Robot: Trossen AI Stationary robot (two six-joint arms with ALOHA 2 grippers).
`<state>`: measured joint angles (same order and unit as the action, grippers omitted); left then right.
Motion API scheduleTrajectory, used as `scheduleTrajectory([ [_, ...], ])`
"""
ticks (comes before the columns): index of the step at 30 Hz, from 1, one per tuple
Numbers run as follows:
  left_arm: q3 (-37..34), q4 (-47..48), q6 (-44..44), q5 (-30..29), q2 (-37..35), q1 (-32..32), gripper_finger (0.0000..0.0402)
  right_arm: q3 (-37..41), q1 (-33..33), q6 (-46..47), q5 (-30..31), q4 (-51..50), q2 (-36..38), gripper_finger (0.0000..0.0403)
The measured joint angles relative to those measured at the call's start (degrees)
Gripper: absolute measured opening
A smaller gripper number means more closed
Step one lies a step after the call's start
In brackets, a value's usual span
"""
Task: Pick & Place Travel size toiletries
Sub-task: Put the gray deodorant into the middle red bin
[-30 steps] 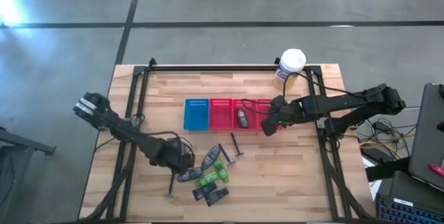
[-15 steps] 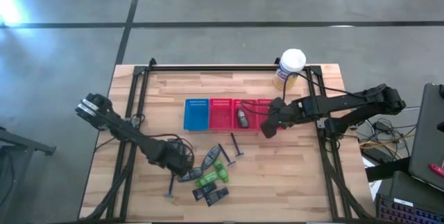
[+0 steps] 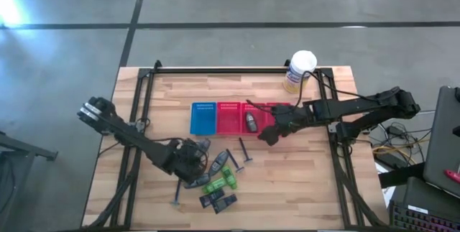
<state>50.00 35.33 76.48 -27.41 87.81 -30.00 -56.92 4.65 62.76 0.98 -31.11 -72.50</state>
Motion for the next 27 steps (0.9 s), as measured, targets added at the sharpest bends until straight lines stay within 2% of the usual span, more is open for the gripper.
scheduleTrajectory([
  [2, 0.9, 0.64, -5.91, -1.84, -1.52, 0.02, 0.0169, 0.04, -0.33, 0.73, -0.77, 2.97, -0.81, 0.0363],
  [6, 2.99, -0.61, -19.25, -4.88, -4.82, 1.7, 0.0167, 0.06, -1.84, 1.58, -6.77, 11.03, -4.99, 0.0363],
  [9, 3.98, -2.2, -29.91, -4.11, -5.43, 3.93, 0.0167, -0.25, -2.4, 2.25, -9.77, 18.14, -9.59, 0.0363],
  [12, 5.55, -3.72, -37.34, -2.24, -5.46, 6.63, 0.0167, -2.45, -2.56, 2.16, -10.47, 20.28, -13.64, 0.0363],
  [18, 6.65, -10.01, -47.3, 0.4, -5.46, 10.49, 0.0165, -8.59, -2.72, -0.16, -12.57, 19.74, -19.35, 0.0363],
  [27, 6.6, -13.48, -53.07, 2.33, -5.48, 12.44, 0.0165, -13.85, -3.24, -1.6, -13.66, 19.39, -24.66, 0.0363],
])
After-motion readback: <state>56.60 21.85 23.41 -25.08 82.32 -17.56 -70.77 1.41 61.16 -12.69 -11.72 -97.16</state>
